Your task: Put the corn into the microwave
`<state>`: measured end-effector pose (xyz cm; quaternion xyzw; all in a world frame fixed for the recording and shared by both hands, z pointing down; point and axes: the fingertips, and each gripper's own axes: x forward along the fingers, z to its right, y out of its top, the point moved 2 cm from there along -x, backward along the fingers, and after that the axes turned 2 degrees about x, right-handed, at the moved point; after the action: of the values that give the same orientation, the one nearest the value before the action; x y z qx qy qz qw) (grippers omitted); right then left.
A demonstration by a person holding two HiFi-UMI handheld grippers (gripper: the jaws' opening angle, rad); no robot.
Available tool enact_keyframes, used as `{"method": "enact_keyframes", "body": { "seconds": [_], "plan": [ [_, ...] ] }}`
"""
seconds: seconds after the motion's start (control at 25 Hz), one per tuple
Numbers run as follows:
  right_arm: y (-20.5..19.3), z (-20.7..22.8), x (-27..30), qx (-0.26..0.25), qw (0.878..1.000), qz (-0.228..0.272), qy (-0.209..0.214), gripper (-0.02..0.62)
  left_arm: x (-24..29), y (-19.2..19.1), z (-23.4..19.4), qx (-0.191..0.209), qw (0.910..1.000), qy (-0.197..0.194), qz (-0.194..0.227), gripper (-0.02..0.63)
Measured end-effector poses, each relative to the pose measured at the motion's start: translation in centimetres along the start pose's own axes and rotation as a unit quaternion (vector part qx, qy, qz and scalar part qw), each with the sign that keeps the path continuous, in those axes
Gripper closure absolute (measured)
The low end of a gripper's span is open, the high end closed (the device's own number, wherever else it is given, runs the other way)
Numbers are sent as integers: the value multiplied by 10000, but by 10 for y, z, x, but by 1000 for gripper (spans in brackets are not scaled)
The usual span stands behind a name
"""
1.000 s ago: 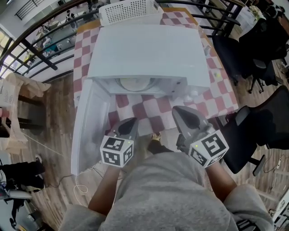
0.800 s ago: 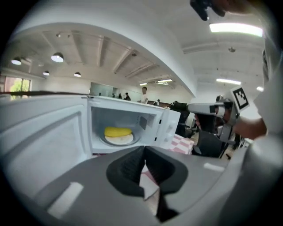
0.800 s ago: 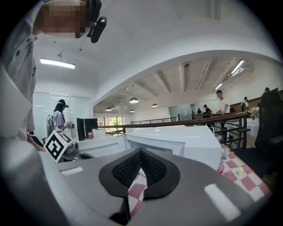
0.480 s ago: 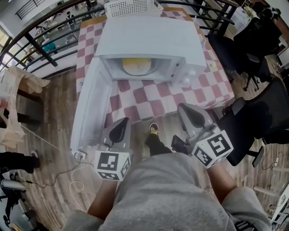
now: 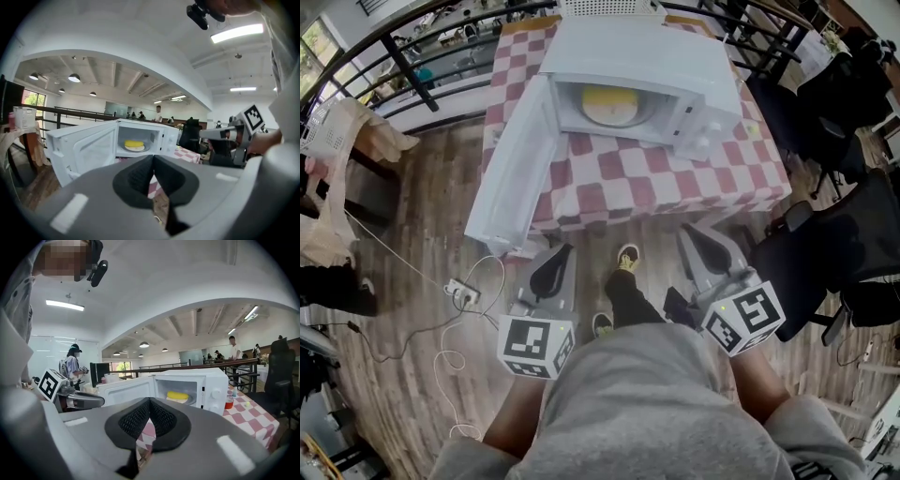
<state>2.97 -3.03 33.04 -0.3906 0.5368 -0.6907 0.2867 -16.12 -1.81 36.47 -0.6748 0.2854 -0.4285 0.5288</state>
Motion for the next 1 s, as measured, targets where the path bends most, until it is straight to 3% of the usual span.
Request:
{"method": "enact_keyframes", "body": {
  "seconds": [0.4,1.0],
  "plan": [
    [-17,-16,-40,-23,9996,-154,-231,597,-40,-8,20,-32,10000,-66,12,598],
    [-37,3,-76,279,9968,-161,-727,597,-30,1,61,127,9985,-532,77,598]
  ]
}}
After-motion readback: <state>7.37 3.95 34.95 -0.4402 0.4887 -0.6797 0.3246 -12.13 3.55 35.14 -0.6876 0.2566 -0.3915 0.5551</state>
